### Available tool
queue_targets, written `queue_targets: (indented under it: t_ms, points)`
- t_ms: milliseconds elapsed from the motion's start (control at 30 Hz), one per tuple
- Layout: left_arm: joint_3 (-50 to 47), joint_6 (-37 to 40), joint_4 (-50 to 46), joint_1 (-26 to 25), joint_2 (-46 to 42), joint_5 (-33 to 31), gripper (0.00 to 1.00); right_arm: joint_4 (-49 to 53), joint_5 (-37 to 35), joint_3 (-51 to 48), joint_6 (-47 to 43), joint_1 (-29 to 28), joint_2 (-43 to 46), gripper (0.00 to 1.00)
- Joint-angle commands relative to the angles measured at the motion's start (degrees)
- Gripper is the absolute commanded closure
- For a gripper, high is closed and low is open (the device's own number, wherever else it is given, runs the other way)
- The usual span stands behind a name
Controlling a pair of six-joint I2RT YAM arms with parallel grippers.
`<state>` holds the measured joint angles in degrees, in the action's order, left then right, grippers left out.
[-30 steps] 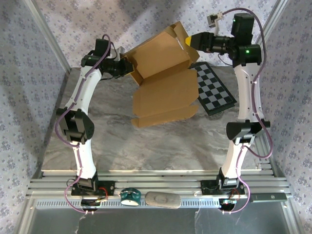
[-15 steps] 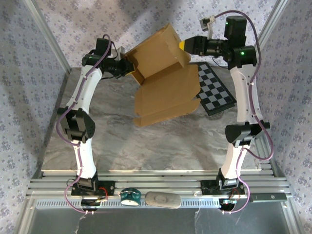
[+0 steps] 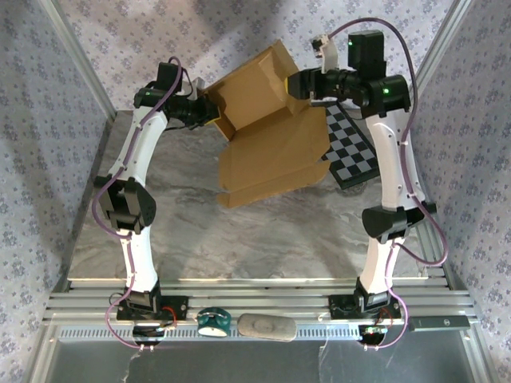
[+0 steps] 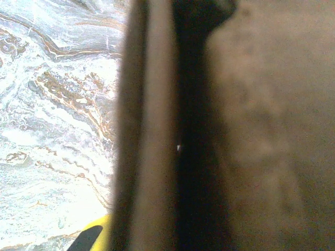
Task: Fold the paper box
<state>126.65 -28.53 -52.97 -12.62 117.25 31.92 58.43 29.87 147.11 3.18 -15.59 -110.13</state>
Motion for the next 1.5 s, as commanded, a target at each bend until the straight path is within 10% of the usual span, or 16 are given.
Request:
queue_targets:
  t_ms: [0, 633, 1200, 1467]
  points:
    - [2.37, -0.04, -0.54, -0.91, -0.53, 1.58, 1.0, 4.43, -13.36, 2.89, -5.05, -1.69, 0.11, 0.4]
    - [2.02, -0.02, -1.72, -3.87, -2.38, -0.01, 1.0, 4.14, -40.82, 8.87, -10.81, -8.6, -5.56, 0.42]
    - [2.35, -4.35, -3.58, -5.74, -4.31, -2.82, 1.0, 3.91, -61.7, 9.18, -13.31, -11.84, -7.85, 0.99]
    - [2.99, -6.77, -6.77, -7.5, -5.69, -6.9, 1.0, 2.39, -69.55, 7.32, -16.09, -13.38, -7.47, 1.0]
